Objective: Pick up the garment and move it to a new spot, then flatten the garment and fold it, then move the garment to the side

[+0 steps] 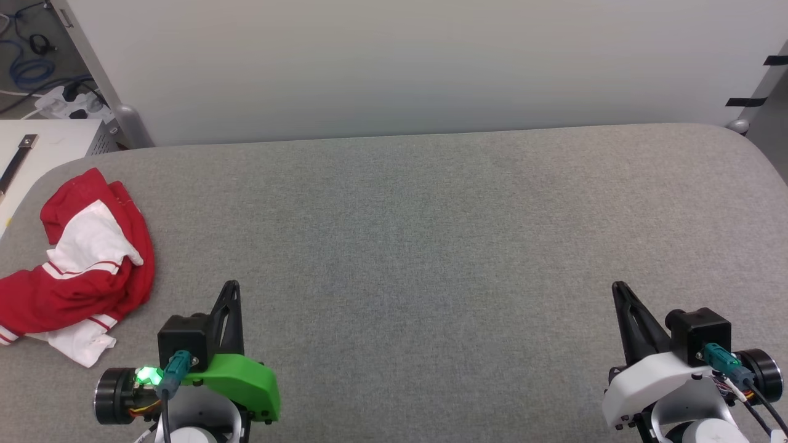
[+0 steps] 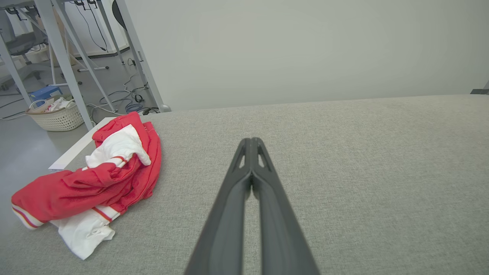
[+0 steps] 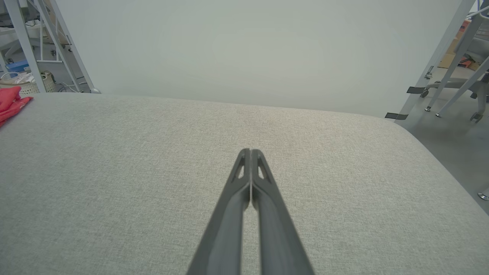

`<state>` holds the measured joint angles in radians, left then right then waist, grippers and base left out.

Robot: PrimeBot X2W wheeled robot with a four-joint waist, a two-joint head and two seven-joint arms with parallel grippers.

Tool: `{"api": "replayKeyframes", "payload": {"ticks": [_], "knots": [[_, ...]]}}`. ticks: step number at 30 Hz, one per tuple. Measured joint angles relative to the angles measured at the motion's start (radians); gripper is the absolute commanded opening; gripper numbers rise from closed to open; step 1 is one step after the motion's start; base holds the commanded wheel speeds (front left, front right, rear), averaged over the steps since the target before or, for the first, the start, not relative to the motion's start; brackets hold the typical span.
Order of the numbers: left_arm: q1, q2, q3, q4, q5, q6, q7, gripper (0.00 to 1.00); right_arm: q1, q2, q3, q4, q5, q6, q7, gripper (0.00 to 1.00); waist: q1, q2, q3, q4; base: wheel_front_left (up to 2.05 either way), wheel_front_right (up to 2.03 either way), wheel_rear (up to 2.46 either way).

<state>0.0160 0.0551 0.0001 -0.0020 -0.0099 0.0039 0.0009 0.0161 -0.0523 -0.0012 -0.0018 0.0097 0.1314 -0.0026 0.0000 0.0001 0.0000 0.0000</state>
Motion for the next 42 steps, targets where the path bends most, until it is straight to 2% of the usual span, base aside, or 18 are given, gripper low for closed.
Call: {"api": "replayKeyframes", "payload": {"ticks": [42], "knots": [[0.000, 0.000, 0.000, 0.000, 0.000, 0.000, 0.000, 0.00, 0.000, 0.000, 0.000, 0.000, 0.000, 0.000, 0.000, 0.00, 0.0000, 0.0000, 0.000, 0.000, 0.00, 0.00, 0.00]]}}
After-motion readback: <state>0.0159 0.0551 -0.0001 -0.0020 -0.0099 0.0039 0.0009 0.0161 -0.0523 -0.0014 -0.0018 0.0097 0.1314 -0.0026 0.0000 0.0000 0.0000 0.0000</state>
